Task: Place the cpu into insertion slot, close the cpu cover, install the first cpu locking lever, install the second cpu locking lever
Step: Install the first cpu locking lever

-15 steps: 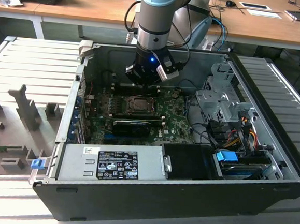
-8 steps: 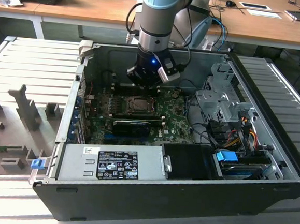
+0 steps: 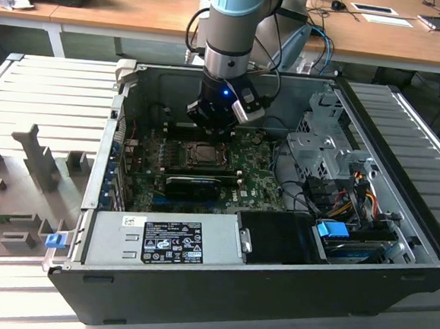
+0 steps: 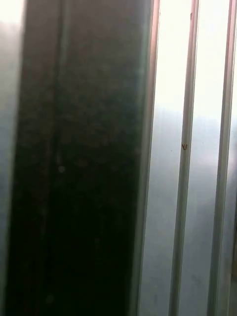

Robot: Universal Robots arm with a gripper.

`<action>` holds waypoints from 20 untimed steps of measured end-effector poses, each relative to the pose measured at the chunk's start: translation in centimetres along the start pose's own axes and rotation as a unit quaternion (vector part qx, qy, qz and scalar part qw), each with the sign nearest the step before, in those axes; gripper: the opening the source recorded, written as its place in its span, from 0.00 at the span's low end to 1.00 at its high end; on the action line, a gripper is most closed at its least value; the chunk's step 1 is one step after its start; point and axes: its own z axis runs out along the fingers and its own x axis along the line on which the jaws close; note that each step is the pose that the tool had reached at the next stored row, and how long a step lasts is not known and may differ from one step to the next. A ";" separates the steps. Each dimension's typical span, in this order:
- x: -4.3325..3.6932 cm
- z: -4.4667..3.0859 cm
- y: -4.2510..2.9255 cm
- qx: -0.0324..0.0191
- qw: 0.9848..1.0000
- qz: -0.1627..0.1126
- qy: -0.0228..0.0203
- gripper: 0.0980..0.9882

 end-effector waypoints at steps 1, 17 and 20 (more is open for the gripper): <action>0.00 0.02 0.00 -0.001 1.000 0.000 0.000 0.01; 0.00 -1.25 -0.12 0.000 1.000 -0.001 0.000 0.01; 0.01 -1.25 -0.19 0.000 1.000 -0.001 0.000 0.01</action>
